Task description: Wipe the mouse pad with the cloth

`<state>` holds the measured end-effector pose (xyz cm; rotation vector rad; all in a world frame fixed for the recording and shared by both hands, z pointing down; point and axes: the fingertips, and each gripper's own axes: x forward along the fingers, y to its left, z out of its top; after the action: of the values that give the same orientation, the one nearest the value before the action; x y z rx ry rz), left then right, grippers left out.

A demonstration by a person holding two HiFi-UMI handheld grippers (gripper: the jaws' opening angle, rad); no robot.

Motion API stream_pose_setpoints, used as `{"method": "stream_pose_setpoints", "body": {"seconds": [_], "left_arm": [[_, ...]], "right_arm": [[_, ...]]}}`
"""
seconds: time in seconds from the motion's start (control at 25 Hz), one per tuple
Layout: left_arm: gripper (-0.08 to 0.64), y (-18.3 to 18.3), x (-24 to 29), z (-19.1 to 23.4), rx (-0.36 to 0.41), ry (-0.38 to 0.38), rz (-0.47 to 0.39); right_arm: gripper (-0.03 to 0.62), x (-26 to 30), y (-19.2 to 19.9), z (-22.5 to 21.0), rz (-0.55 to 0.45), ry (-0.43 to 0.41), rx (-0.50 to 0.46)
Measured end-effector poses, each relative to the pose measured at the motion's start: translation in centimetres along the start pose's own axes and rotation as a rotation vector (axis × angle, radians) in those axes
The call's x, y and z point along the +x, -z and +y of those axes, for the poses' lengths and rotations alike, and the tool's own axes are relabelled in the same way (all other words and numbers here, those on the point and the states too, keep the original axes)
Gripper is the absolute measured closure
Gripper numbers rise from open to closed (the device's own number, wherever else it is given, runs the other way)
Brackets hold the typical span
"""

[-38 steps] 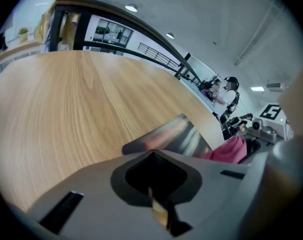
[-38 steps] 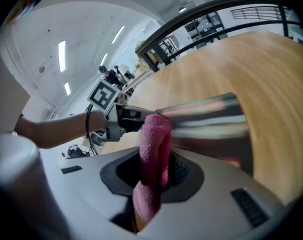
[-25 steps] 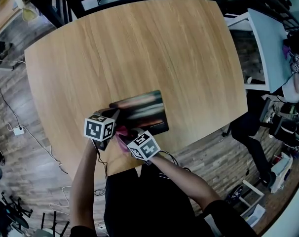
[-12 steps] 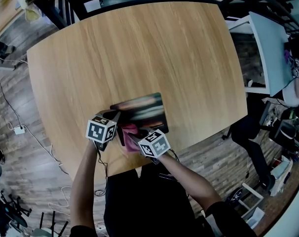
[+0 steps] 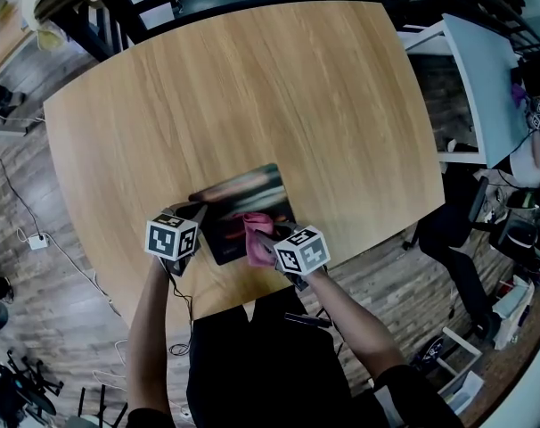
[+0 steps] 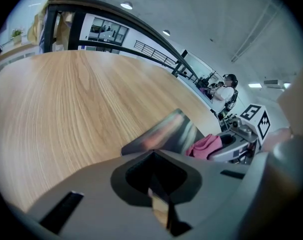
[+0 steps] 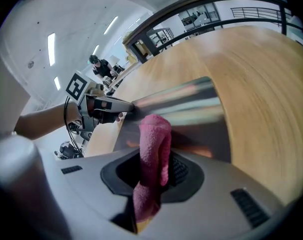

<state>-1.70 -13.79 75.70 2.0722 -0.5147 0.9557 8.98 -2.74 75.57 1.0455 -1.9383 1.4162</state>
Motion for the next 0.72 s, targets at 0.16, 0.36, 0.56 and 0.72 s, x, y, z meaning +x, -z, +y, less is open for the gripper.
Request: {"method": "stream_pose_setpoints", "body": {"seconds": [0.16,0.36,0.56,0.72], "left_arm": [[0.537,0.1,0.0,0.1,-0.006,-0.013,0.004],[0.537,0.1,0.1,0.1,-0.015,-0.024,0.006],[0.537,0.0,0.0,0.3,-0.022,-0.042,0.007],[0.538,0.1,0.0,0.3,-0.029,-0.052,0.003]], "right_arm": [[0.505,-1.1,-0.1,-1.9,-0.009,0.016,0.056],[0.505,-2.6,0.0,-4.1,-0.018,0.038,0.117],[0.505,-4.0,-0.3,-6.1,-0.016,0.064,0.146],[0.505,-4.9,-0.1,-7.6,-0.015,0.103,0.159]]}}
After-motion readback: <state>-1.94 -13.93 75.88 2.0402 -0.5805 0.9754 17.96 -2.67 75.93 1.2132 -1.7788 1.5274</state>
